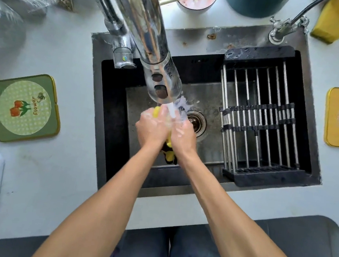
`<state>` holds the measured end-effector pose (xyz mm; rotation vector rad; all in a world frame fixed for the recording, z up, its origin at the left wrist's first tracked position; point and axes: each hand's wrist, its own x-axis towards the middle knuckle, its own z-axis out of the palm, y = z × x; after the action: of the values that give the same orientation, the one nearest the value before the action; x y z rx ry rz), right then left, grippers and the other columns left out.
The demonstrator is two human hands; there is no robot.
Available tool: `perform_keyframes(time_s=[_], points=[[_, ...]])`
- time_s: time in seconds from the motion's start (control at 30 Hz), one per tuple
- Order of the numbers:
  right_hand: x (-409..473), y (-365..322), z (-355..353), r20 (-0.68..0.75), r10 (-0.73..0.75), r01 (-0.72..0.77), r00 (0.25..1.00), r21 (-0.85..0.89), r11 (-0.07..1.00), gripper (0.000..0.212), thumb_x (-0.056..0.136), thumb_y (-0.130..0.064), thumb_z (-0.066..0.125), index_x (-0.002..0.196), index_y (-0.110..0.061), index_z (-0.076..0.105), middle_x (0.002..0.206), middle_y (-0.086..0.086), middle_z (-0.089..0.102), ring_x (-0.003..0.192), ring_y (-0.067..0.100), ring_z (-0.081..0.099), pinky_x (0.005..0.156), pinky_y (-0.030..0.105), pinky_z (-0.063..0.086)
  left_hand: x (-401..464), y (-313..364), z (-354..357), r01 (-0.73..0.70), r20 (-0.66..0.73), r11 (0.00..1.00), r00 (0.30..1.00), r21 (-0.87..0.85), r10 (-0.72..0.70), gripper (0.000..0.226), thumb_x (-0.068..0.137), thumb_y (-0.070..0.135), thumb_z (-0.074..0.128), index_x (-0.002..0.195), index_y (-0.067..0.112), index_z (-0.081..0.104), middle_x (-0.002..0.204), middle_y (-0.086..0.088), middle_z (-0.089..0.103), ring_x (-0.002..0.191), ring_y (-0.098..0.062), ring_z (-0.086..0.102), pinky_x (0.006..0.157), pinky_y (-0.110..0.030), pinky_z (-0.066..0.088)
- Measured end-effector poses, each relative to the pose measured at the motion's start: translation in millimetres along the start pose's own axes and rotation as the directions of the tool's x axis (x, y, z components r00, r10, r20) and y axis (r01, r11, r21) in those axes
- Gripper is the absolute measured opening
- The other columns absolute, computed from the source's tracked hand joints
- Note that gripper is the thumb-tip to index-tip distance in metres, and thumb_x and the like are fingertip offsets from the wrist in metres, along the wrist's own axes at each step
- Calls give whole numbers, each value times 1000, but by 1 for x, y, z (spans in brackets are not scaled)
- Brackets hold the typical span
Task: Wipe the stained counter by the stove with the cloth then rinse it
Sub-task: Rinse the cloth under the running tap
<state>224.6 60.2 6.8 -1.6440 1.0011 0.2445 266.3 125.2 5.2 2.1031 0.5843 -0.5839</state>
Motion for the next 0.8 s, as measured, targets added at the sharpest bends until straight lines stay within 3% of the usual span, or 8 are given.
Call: perform_keyframes(time_s=[0.1, 0.23, 0.33, 0.43, 0.57, 0.63, 0.73, 0.8], points=[[-2, -3, -12, -1, -92, 92, 996, 33, 995, 31, 107, -56, 45, 109, -30, 61, 97, -4, 73, 97, 22, 70, 86, 39, 52, 10, -14, -11, 216, 160, 963, 969, -164, -190, 46, 102, 54, 61, 94, 11, 76, 86, -3, 77, 85, -26, 71, 77, -44, 58], [12, 4, -28, -33, -114, 112, 993, -65, 992, 42, 109, -50, 44, 126, -19, 66, 114, -2, 72, 114, 23, 65, 94, 34, 44, 11, -17, -28, 421, 400, 793, 883, -440, -246, 42, 102, 51, 65, 120, 15, 73, 104, -5, 83, 97, -24, 81, 72, -36, 66], [20, 13, -30, 13, -42, 43, 999, -44, 998, 46, 110, -49, 44, 137, -17, 63, 129, 2, 69, 126, 24, 61, 104, 36, 44, 8, -15, -37, 388, 472, 761, 873, -520, -123, 40, 101, 32, 71, 134, 9, 67, 123, -15, 78, 112, -31, 76, 84, -41, 65], [22, 13, -29, 54, 38, -45, 998, 148, 988, 39, 111, -44, 44, 124, -17, 68, 118, 0, 76, 118, 25, 68, 106, 45, 53, 1, -11, -38, 259, 412, 832, 910, -490, -41, 38, 98, 18, 74, 132, 4, 65, 124, -18, 77, 112, -34, 75, 91, -44, 64], [18, 6, -22, 202, 104, -168, 974, 331, 928, 49, 109, -52, 41, 120, -18, 74, 118, 15, 78, 116, 37, 72, 103, 54, 57, -16, -4, -32, 50, 362, 919, 926, -392, 104, 27, 93, 9, 77, 118, 8, 67, 111, -14, 79, 94, -19, 75, 81, -38, 63], [14, 4, -20, 253, 126, -218, 959, 376, 901, 58, 108, -59, 38, 113, -19, 80, 113, 11, 80, 108, 26, 76, 95, 44, 61, -28, 0, -28, -42, 384, 949, 908, -313, 167, 21, 91, 8, 77, 109, 11, 69, 99, -7, 79, 83, -10, 71, 71, -29, 59], [12, 3, -20, 313, 195, -329, 929, 463, 823, 70, 106, -66, 32, 89, -23, 85, 94, 9, 81, 87, 23, 78, 69, 32, 62, -39, 4, -33, -56, 477, 959, 859, -276, 188, 20, 93, 10, 74, 113, 10, 72, 103, -9, 80, 87, -16, 73, 75, -38, 62], [12, 3, -21, 330, 198, -353, 923, 521, 777, 72, 107, -65, 31, 94, -19, 85, 98, 11, 81, 87, 24, 77, 73, 34, 63, -36, 7, -46, -89, 428, 959, 881, -269, 202, 27, 96, 14, 72, 122, 13, 72, 110, -8, 79, 96, -23, 77, 84, -45, 65]])
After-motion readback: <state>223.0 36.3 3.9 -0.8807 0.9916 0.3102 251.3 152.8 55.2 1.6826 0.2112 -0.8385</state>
